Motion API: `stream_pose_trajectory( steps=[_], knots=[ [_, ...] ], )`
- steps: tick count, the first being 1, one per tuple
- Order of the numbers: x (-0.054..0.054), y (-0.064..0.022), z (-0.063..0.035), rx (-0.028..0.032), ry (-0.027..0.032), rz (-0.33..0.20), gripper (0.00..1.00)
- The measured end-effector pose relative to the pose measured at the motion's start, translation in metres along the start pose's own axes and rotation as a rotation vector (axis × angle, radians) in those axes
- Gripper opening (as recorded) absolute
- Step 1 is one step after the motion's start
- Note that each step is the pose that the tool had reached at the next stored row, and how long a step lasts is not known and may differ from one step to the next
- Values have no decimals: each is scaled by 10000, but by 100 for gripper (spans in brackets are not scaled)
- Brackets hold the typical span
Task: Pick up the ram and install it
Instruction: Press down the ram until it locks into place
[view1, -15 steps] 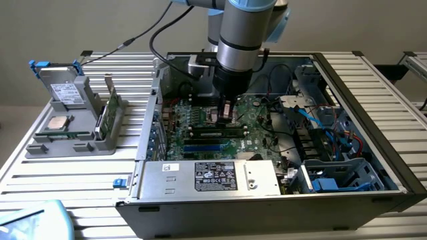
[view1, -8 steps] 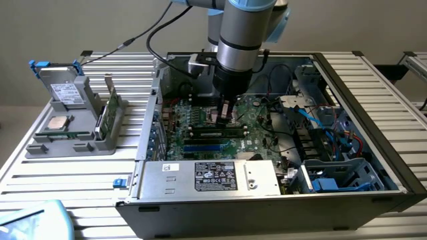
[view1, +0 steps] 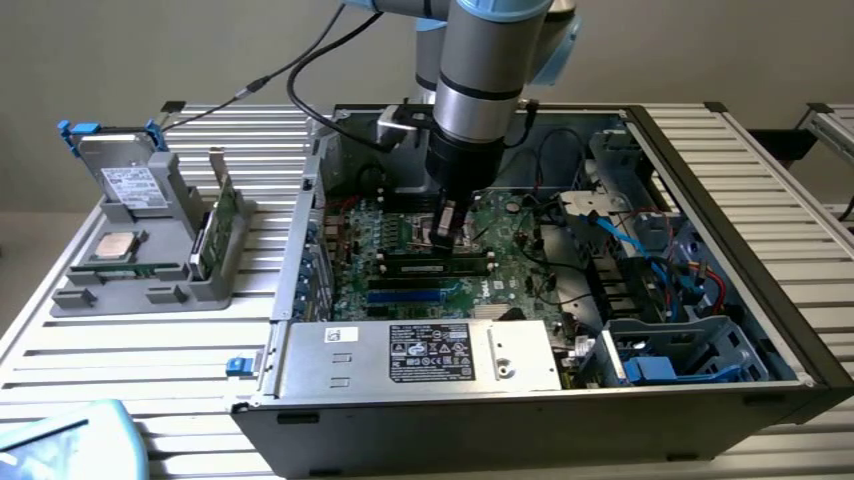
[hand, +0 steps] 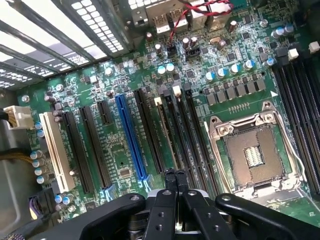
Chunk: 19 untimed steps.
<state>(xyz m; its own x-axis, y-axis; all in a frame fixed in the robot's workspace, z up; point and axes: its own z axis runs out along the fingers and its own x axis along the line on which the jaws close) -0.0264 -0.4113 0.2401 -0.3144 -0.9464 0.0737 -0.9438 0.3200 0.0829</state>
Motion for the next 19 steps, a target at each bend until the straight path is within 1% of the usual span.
stream_pose_trajectory(
  steps=[2, 4, 5, 9, 11, 19],
  knots=[
    [0, 0, 0, 17, 20, 226, 10],
    [0, 0, 0, 24, 15, 459, 10],
    [0, 0, 0, 26, -5, 704, 10],
    [0, 0, 0, 24, -59, 1218, 10],
    [0, 1, -1, 9, -82, 1503, 10],
    [0, 0, 0, -84, -182, 2759, 10]
  ],
)
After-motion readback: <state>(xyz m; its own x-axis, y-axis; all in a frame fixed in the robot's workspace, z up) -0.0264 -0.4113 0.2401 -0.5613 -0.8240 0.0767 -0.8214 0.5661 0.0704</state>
